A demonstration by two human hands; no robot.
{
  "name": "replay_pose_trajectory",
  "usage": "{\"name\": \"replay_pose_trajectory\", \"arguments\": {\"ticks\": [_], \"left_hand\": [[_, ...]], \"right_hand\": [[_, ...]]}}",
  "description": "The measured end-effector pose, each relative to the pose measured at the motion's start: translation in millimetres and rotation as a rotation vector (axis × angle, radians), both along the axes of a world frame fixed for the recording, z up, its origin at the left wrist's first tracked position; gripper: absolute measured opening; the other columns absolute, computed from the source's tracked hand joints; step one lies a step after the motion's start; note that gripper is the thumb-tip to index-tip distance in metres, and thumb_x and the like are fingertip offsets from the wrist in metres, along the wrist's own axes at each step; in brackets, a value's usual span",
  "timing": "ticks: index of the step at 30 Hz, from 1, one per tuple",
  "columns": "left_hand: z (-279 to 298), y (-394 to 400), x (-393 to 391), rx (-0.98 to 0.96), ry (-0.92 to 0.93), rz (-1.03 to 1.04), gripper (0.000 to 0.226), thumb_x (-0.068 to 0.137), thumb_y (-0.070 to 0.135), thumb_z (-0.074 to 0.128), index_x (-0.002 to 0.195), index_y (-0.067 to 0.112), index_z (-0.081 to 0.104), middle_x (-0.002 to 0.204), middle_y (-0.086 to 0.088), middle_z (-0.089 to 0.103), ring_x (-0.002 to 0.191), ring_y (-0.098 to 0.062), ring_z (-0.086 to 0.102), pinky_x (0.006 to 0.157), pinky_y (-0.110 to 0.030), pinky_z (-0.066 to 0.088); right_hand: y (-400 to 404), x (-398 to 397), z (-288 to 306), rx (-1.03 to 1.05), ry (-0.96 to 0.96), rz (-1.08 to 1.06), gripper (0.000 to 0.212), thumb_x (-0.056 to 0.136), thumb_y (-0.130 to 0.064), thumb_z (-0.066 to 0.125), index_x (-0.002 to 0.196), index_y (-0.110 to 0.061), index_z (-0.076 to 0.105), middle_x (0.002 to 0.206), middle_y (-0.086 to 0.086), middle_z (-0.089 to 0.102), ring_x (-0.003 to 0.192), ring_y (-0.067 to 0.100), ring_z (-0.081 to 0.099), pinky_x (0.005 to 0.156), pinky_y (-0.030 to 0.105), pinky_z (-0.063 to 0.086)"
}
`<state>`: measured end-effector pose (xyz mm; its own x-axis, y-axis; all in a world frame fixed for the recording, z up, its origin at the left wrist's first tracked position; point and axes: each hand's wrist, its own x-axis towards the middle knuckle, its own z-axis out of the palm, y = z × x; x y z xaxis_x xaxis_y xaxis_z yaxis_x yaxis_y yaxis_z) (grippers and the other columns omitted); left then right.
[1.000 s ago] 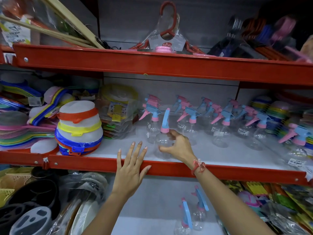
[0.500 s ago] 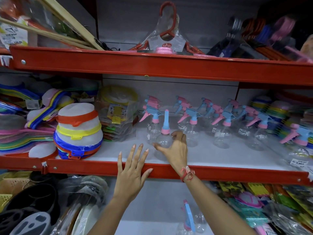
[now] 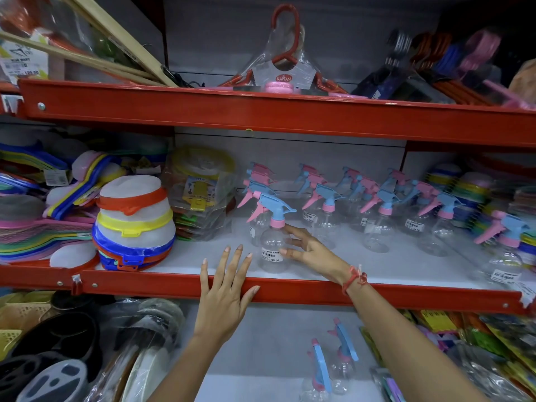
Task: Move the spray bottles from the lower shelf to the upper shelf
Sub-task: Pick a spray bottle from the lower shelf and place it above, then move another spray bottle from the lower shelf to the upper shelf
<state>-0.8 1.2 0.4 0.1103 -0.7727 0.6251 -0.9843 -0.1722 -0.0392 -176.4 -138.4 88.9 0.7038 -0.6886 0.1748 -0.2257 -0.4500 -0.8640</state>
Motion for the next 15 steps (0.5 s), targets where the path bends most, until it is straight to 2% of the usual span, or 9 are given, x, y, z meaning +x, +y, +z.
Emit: {"name": "replay_pose_trajectory", "arguments": {"ticks": [2,10,13,15], "left_hand": [[1,1,-1,0.003,0.003,0.004,0.063,0.097,0.053,0.027,0.150,0.020,0.027,0.159,-0.005,0.024,0.147,-0.026,0.019,0.114,-0.059,0.018],[5,7,-8,0.017,0.009,0.030,0.063,0.096,0.052,0.027,0.149,0.018,0.032,0.158,-0.007,0.027,0.145,-0.028,0.023,0.113,-0.058,0.018],[4,10,-8,0.018,0.011,0.034,0.063,0.097,0.052,0.026,0.149,0.018,0.031,0.158,-0.007,0.027,0.145,-0.028,0.023,0.113,-0.058,0.018],[3,10,-9,0.021,0.008,0.044,0.063,0.097,0.052,0.025,0.149,0.018,0.030,0.158,-0.007,0.027,0.145,-0.028,0.023,0.113,-0.058,0.019]], "right_hand": [[-1,-2,-1,0.004,-0.015,0.009,0.065,0.089,-0.018,0.064,0.146,-0.028,0.035,0.153,0.007,0.031,0.137,0.022,0.041,0.116,0.043,0.033],[4,-2,-3,0.028,-0.038,0.026,0.064,0.094,-0.017,0.058,0.150,-0.023,0.027,0.158,0.005,0.023,0.143,0.024,0.032,0.118,0.044,0.029],[9,-3,-5,-0.003,-0.018,0.045,0.066,0.094,-0.018,0.057,0.151,-0.024,0.023,0.160,0.001,0.021,0.145,0.023,0.028,0.119,0.038,0.026],[16,-3,-9,-0.103,-0.034,-0.025,0.068,0.092,-0.022,0.060,0.150,-0.024,0.025,0.159,-0.001,0.025,0.144,0.019,0.028,0.116,0.033,0.030]]}}
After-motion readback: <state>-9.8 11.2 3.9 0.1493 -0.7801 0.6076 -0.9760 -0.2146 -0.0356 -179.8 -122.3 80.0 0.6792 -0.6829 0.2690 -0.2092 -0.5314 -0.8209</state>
